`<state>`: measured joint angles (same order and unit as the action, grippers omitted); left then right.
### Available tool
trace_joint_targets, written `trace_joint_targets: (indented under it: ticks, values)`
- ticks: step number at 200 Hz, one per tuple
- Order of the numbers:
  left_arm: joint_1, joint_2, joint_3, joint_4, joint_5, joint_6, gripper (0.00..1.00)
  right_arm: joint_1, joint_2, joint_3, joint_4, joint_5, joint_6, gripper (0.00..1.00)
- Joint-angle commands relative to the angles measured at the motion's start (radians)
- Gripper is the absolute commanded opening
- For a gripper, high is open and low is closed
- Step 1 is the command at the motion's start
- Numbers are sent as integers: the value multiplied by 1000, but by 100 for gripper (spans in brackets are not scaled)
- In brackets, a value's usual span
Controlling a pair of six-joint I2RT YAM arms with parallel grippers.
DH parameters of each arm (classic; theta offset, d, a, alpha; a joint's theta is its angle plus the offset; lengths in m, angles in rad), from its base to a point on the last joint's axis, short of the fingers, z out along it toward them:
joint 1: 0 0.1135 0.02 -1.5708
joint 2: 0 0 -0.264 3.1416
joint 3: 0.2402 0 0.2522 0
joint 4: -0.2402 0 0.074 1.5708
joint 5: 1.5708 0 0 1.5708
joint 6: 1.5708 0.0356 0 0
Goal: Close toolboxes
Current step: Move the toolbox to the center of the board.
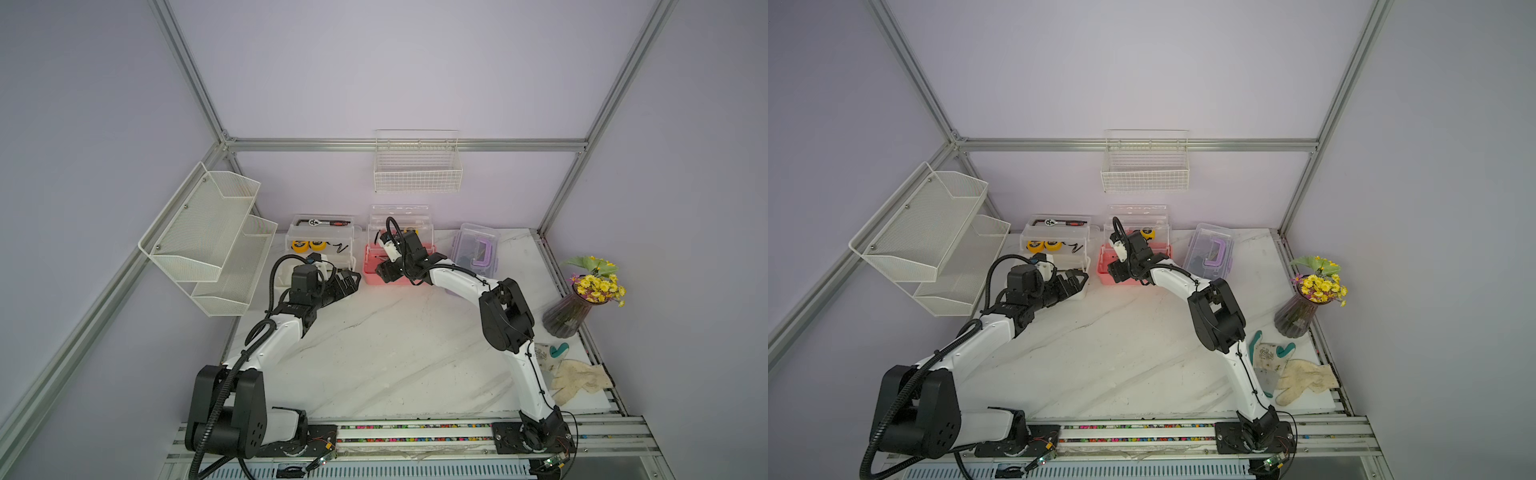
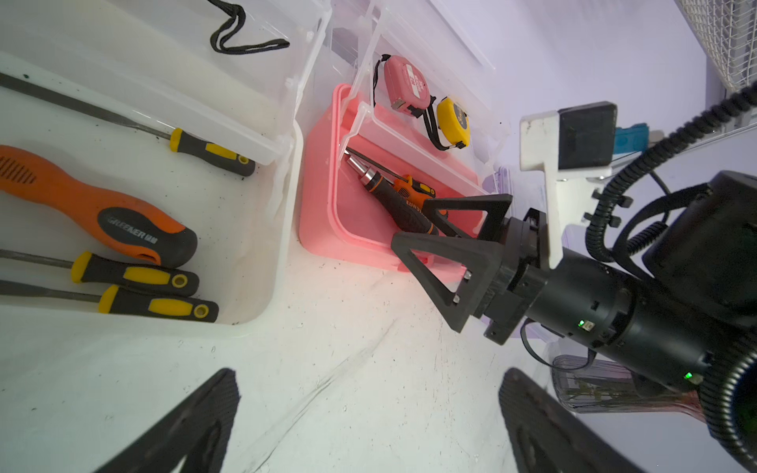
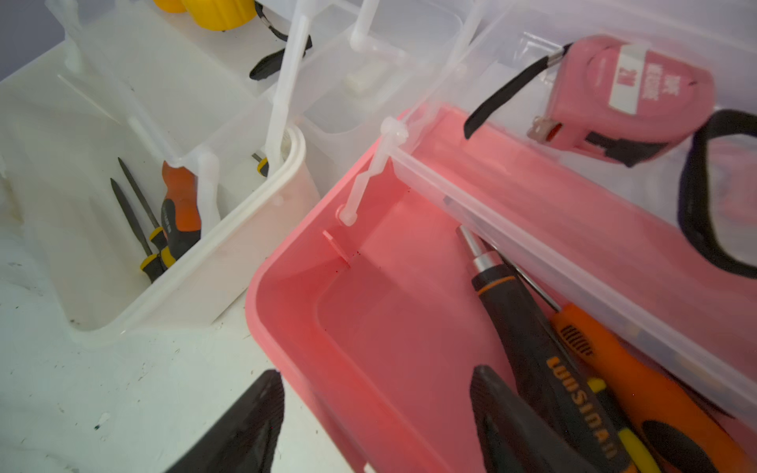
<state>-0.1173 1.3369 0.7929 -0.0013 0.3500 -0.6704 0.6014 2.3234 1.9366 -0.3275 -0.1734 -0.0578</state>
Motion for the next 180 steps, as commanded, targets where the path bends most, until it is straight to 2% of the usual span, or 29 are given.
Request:
trace_joint_targets:
  ticks: [1,45,89,134,180]
  values:
    - [12,-27,-25,47,22,-1,100,4,41,73,-130,-98,-109,76]
    - [19,-35,-32,69,29,-24,100,14,51,62,-175,-160,-144,74]
    - [19,-51,-38,63,19,-28,100,43,32,22,-223,-202,-178,68]
    - [21,-63,-39,57,20,-32,100,84,-104,-183,-171,-245,-149,67]
    - [21,-85,-44,24,3,-32,100,166,-271,-437,-19,-306,-3,67]
